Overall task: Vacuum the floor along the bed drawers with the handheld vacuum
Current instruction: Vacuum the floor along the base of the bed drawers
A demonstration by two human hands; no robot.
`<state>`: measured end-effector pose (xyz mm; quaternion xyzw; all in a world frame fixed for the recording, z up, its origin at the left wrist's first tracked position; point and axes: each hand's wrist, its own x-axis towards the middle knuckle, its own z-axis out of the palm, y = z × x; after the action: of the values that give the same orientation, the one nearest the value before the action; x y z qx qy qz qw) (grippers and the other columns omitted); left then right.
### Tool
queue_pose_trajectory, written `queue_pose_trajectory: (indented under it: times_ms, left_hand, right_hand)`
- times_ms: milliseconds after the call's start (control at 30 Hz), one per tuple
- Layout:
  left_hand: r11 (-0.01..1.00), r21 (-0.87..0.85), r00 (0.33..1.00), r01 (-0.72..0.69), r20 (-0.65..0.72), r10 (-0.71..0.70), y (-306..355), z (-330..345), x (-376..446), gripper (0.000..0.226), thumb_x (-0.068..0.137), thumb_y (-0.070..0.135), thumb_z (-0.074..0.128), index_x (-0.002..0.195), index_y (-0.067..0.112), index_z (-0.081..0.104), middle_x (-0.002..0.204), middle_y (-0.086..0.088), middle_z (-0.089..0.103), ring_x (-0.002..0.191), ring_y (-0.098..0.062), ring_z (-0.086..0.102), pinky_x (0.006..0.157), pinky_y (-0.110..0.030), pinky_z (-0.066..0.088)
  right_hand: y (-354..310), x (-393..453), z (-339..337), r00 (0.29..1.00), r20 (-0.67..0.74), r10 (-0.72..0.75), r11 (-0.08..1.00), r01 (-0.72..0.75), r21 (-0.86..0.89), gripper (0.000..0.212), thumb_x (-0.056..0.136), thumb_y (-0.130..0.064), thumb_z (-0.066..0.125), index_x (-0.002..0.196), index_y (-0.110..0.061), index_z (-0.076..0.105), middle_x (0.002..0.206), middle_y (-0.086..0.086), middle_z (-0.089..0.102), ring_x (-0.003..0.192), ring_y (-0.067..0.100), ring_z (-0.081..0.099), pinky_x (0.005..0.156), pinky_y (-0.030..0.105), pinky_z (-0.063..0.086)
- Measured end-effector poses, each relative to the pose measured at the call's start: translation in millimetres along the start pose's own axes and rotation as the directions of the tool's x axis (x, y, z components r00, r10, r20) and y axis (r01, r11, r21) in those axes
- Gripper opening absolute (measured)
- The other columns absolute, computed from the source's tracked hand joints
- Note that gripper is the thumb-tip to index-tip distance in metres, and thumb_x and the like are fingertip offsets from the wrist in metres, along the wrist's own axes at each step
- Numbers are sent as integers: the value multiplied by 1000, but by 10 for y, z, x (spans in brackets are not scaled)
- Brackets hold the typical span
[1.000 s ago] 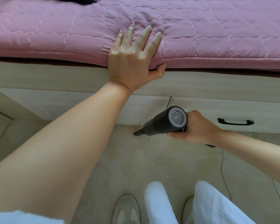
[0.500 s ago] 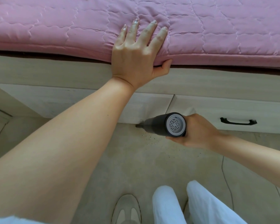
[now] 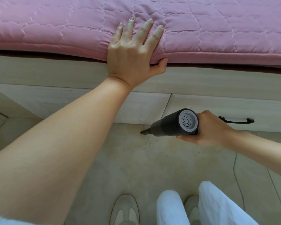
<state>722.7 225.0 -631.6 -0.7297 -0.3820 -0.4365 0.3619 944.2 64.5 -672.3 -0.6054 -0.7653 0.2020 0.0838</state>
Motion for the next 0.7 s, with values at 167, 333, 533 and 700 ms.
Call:
queue_pose_trajectory:
  times_ms: [167,333,533,700]
  left_hand:
    - [1000,1,1000,-5,-3,5,7,7,-9,61,93,61,37,124,22,73,125,-5,71,112,-40,68,93,-55,55]
    - [1000,2,1000,-2,-6,2,4,0,0,62,94,61,36,124,21,73,124,-4,71,111,-40,68,94,-55,54]
    - [1000,9,1000,15,19,-15,4,2,3,55,84,56,56,124,21,73,124,-5,72,113,-39,67,94,-55,55]
    - [1000,2,1000,12,18,-12,8,-8,-2,55,83,55,57,123,21,73,122,-5,72,111,-40,68,93,-55,55]
  right_hand:
    - [-26,-80,101,997,-67,-38,999,36,-33,41,71,-46,77,102,-23,65,76,-6,69,72,22,65,61,33,51]
    - [-46,-112,214,990,-77,-119,990,113,-80,48,75,-44,71,116,-23,60,88,-4,72,76,23,67,63,34,52]
    - [-76,-123,302,985,-78,-155,981,144,-130,46,76,-42,69,114,-20,59,87,-2,71,74,25,65,61,33,50]
    - [27,-180,205,990,-88,-108,989,99,-106,48,75,-46,71,117,-24,60,83,-5,71,71,22,65,59,31,50]
